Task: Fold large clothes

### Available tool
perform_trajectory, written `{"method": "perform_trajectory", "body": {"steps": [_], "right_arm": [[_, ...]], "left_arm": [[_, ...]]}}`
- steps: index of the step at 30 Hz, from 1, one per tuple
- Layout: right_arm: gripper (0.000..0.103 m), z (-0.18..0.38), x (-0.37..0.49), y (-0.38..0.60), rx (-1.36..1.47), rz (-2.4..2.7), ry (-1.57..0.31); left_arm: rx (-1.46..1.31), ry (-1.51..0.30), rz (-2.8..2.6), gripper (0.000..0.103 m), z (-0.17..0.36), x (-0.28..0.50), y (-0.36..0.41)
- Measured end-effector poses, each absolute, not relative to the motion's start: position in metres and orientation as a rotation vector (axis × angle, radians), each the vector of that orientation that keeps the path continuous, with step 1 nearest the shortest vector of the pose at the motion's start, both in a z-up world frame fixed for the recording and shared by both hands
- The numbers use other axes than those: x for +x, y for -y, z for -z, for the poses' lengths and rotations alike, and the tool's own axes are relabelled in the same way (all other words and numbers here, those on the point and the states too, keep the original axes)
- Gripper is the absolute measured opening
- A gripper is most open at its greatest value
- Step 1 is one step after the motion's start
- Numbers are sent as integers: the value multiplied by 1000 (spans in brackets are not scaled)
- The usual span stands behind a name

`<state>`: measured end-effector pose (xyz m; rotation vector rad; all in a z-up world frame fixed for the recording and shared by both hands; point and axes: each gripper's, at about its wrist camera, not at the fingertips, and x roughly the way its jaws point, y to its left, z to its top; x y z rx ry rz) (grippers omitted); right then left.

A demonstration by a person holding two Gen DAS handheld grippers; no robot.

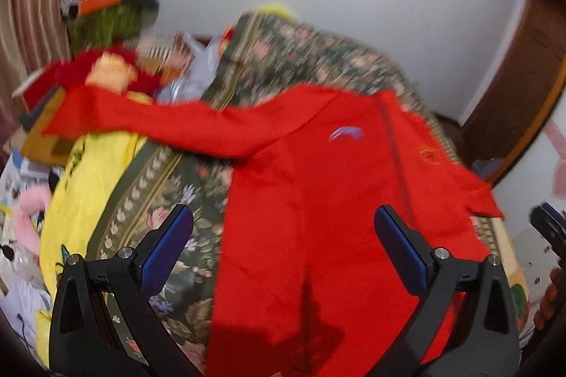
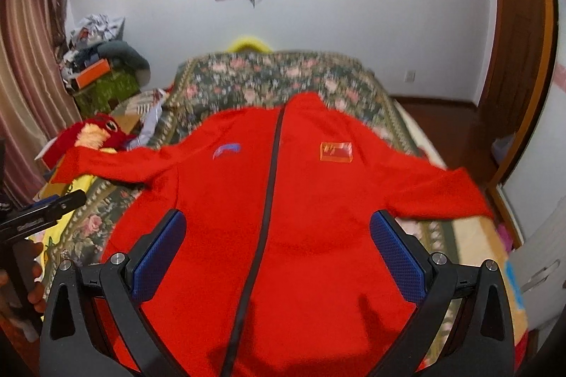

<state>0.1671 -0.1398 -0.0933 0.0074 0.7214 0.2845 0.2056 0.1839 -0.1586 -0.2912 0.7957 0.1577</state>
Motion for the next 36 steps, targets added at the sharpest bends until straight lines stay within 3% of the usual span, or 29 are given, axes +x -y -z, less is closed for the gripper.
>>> {"method": "perform_trajectory", "body": {"steps": [6, 13, 26, 32, 36], "right_arm": [[103, 118, 189, 127, -34, -277, -820], [103, 127, 210, 115, -62, -290, -867], [103, 100, 276, 95, -139, -268, -741], [103, 120, 300, 81, -136, -308, -819], [103, 137, 302, 80, -110, -343, -884]], "left_arm": [[-340, -936, -154, 103, 209, 235, -218], [-372, -905, -278, 103, 213, 267, -284], [-781, -960, -324, 103, 256, 305, -421], [-903, -911, -338, 99, 267, 310, -460], [-875, -889, -410, 85, 264, 319, -480]]}}
